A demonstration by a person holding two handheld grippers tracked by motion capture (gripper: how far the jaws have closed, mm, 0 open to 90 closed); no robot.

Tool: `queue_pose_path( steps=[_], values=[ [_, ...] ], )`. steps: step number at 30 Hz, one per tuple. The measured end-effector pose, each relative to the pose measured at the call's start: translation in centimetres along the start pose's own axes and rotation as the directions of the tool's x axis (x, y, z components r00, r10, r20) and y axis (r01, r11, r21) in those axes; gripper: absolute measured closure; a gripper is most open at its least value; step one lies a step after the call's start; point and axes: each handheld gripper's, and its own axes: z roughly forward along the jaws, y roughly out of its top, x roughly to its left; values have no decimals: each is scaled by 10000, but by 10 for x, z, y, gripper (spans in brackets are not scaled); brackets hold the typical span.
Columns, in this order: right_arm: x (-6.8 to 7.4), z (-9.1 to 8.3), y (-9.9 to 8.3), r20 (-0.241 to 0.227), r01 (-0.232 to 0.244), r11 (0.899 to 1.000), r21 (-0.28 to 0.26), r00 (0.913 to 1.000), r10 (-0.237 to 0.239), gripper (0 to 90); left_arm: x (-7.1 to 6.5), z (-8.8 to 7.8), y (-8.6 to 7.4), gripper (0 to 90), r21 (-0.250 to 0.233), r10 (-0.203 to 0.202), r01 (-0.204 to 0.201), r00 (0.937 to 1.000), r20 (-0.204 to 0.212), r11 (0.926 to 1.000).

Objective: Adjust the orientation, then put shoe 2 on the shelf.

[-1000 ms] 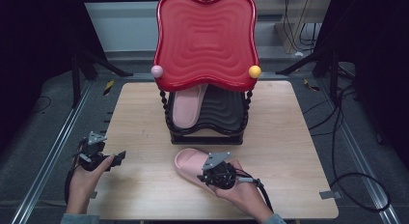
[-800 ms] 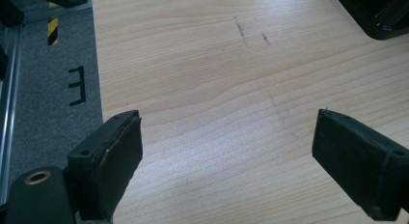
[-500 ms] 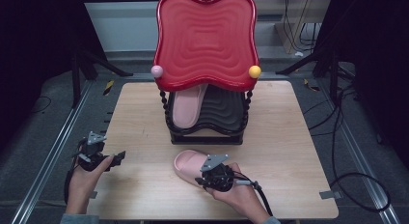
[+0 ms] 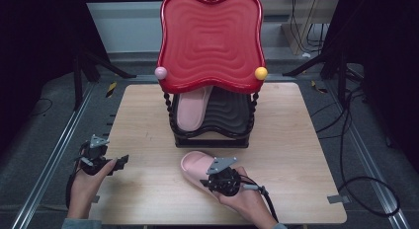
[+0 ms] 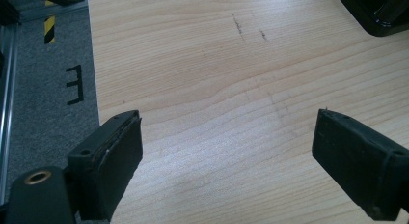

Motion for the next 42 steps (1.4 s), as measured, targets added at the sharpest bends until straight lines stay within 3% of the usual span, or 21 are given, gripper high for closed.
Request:
queue_pose_path(
  steps=[11, 13, 18, 20, 22, 23, 25, 26, 27, 34, 37, 38, 41, 42],
  values=[
    [-10, -28, 1, 6, -481, 9964, -693, 9988, 482, 833, 1, 3, -2, 101, 127, -59, 58, 10000, 38, 9999],
    [-12, -45, 8, -51, -773, 9891, -1251, 9970, 772, 833, 1, 2, -2, 101, 104, -54, 54, 10000, 44, 9999],
    [-14, -65, 18, 71, -817, 9817, -1720, 9964, 842, 833, 2, 2, -3, 101, 124, -109, 108, 9999, 48, 9999],
    [-17, -76, 26, 239, -1034, 9694, -2226, 9935, 1115, 833, 2, 2, -3, 101, 105, -123, 122, 9999, 56, 9999],
    [-19, -78, 28, 257, -1120, 9657, -2342, 9923, 1213, 833, 2, 2, -3, 101, 100, -130, 130, 9999, 61, 9999],
    [-22, -82, 33, 395, -1345, 9546, -2659, 9879, 1501, 833, 2, 2, -3, 101, 115, -147, 146, 9999, 84, 9998],
    [-24, -83, 35, 464, -1390, 9519, -2730, 9864, 1574, 833, 2, 2, -3, 101, 112, -130, 129, 9999, 82, 9999],
    [-26, -84, 38, 574, -1588, 9418, -2964, 9813, 1836, 834, 2, 2, -3, 101, 103, -124, 123, 9999, 91, 9999],
    [-26, -84, 38, 574, -1588, 9418, -2964, 9813, 1836, 834, 2, 2, -3, 101, 103, -124, 123, 9999, 91, 9999],
    [-35, -81, 45, 1025, -2100, 9014, -3786, 9584, 2663, 834, 2, 4, -4, 101, 155, -134, 132, 9998, 116, 9998],
    [-38, -78, 48, 1282, -2250, 8876, -4020, 9460, 2979, 835, 2, 4, -4, 101, 173, -146, 144, 9998, 105, 9997],
    [-38, -78, 48, 1282, -2250, 8876, -4020, 9460, 2979, 835, 2, 4, -4, 101, 164, -148, 146, 9998, 119, 9998],
    [-39, -76, 51, 1541, -2386, 8724, -4267, 9313, 3300, 835, 3, 2, -4, 101, 92, -184, 183, 9997, 139, 9998],
    [-39, -76, 51, 1541, -2386, 8724, -4267, 9313, 3300, 835, 3, 2, -4, 101, 92, -184, 183, 9997, 139, 9998]
  ],
)
